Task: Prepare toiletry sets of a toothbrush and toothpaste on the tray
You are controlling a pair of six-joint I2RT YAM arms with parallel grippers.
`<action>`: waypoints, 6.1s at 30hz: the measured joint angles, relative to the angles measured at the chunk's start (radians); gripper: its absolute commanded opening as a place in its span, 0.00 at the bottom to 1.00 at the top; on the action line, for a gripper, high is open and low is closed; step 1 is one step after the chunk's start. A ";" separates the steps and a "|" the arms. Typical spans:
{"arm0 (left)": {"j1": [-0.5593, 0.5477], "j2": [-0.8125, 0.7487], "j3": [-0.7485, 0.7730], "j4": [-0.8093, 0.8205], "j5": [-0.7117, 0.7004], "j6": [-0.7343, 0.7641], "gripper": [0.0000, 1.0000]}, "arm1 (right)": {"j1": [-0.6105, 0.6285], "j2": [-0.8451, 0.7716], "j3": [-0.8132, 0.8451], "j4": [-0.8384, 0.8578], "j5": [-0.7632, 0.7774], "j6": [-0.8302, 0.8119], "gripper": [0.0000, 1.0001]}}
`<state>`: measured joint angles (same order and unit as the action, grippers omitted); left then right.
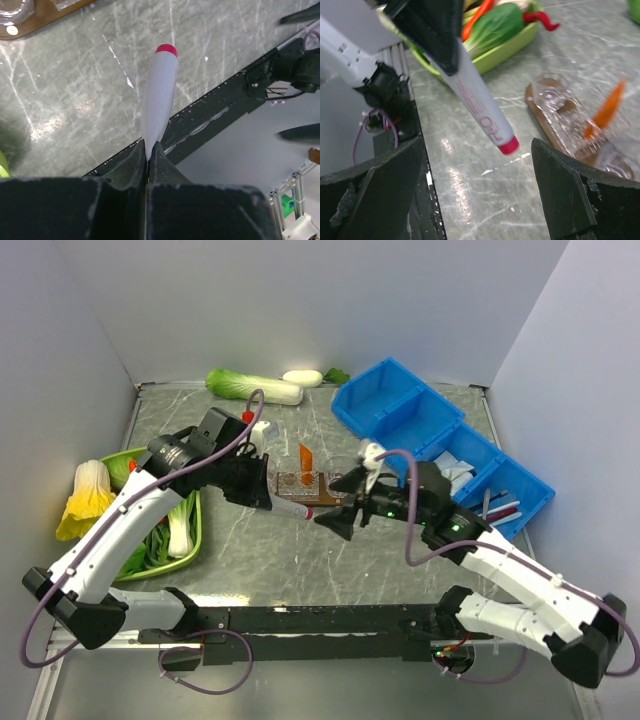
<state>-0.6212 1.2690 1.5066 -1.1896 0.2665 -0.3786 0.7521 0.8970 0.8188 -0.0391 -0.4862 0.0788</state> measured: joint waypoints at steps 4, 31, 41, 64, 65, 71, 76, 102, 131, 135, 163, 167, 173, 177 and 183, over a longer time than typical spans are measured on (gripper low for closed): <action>-0.009 -0.024 -0.008 0.002 0.024 0.000 0.01 | 0.110 0.082 0.023 0.013 0.046 -0.061 0.94; -0.048 -0.051 -0.035 0.003 0.051 0.000 0.01 | 0.286 0.269 0.020 0.097 0.338 -0.277 0.75; -0.048 -0.053 -0.034 0.032 0.077 -0.003 0.04 | 0.286 0.264 -0.029 0.145 0.301 -0.254 0.47; -0.050 -0.282 -0.132 0.280 0.008 -0.090 0.83 | 0.289 0.077 -0.139 0.204 0.401 -0.109 0.23; -0.050 -0.278 -0.137 0.288 0.010 -0.092 0.82 | 0.289 0.073 -0.139 0.209 0.401 -0.104 0.23; -0.050 -0.245 -0.205 0.366 0.029 -0.117 0.73 | 0.289 0.068 -0.139 0.216 0.409 -0.085 0.22; -0.050 -0.253 -0.227 0.418 0.023 -0.142 0.69 | 0.289 0.068 -0.139 0.216 0.409 -0.068 0.22; -0.051 -0.211 -0.267 0.505 0.069 -0.190 0.01 | 0.289 0.108 -0.139 0.188 0.443 -0.058 0.22; 0.096 0.102 -0.042 0.502 -0.470 -0.032 0.01 | 0.191 -0.242 -0.360 0.075 0.813 0.011 0.96; 0.096 0.159 -0.002 0.505 -0.454 -0.018 0.01 | 0.189 -0.280 -0.384 0.060 0.824 0.029 0.96; 0.096 0.264 0.065 0.535 -0.359 -0.011 0.01 | 0.175 -0.295 -0.414 0.046 0.839 0.032 0.96; 0.094 0.269 0.065 0.534 -0.357 -0.011 0.01 | 0.173 -0.294 -0.417 0.046 0.837 0.032 0.96; 0.088 0.270 0.065 0.534 -0.359 -0.011 0.01 | 0.170 -0.294 -0.417 0.047 0.836 0.032 0.96; 0.081 0.279 0.065 0.534 -0.362 -0.011 0.01 | 0.170 -0.294 -0.418 0.047 0.837 0.032 0.96; 0.061 0.297 0.065 0.526 -0.380 -0.009 0.01 | 0.166 -0.294 -0.420 0.047 0.835 0.034 0.96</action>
<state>-0.5598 1.5661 1.5715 -0.6636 -0.1139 -0.3874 0.9184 0.6033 0.3988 0.0074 0.3492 0.1123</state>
